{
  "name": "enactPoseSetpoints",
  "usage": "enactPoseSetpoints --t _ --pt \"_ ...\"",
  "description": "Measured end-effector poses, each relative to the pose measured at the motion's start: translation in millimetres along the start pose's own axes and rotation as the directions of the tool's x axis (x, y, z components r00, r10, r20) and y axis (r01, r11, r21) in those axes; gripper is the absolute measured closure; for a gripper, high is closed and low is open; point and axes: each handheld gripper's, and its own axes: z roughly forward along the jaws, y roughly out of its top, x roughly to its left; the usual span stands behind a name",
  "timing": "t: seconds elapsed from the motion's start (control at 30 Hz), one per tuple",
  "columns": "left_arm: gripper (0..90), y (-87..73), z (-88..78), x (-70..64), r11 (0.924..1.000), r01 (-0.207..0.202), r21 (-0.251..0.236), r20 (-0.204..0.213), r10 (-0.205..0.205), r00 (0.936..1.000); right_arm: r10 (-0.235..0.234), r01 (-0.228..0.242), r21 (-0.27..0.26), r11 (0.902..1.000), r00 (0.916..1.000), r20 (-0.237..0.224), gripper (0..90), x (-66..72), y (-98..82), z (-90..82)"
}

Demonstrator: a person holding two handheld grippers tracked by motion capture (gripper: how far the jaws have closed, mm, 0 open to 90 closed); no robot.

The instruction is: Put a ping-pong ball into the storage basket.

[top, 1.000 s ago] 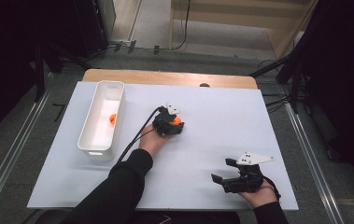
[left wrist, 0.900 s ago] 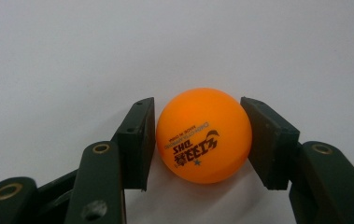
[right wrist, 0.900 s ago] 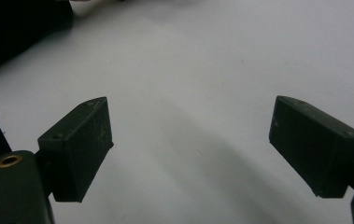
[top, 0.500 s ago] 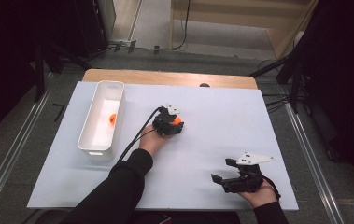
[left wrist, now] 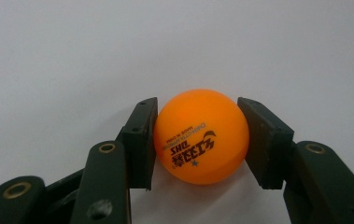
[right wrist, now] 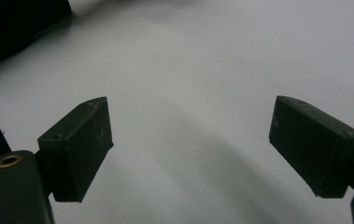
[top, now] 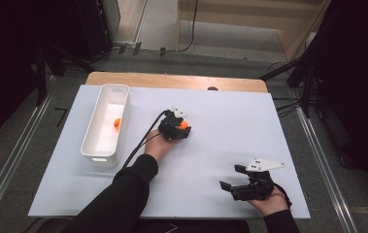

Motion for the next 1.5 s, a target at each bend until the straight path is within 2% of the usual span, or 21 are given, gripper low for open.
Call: enactPoseSetpoints --t 0.27,0.5,0.73,0.93,1.5 --pt "50.7 6.6 -7.8 -2.9 0.9999 -0.014 -0.001 0.023 0.014 0.9996 0.000 0.000 0.003 1.0000 1.0000 0.000 11.9 0.1 0.2 0.0" --pt "50.7 9.2 -12.2 -4.0 1.0000 -0.002 0.006 0.039 0.002 0.9992 -0.001 0.001 0.005 1.0000 1.0000 0.001 11.9 0.0 0.2 0.2" --pt "50.7 13.7 -23.1 -3.6 0.9999 0.005 0.009 0.068 -0.006 0.9977 0.006 -0.006 0.006 1.0000 1.0000 0.001 11.9 0.7 0.4 0.5" --pt "50.7 16.6 -34.0 -6.3 0.9998 -0.006 0.018 0.090 0.004 0.9959 -0.001 0.001 0.008 1.0000 1.0000 0.003 11.9 0.4 0.3 0.9" --pt "50.7 21.2 -56.4 -10.2 0.9997 -0.023 0.012 0.128 0.021 0.9915 0.000 0.000 0.008 1.0000 1.0000 0.004 11.9 0.1 0.3 1.2"
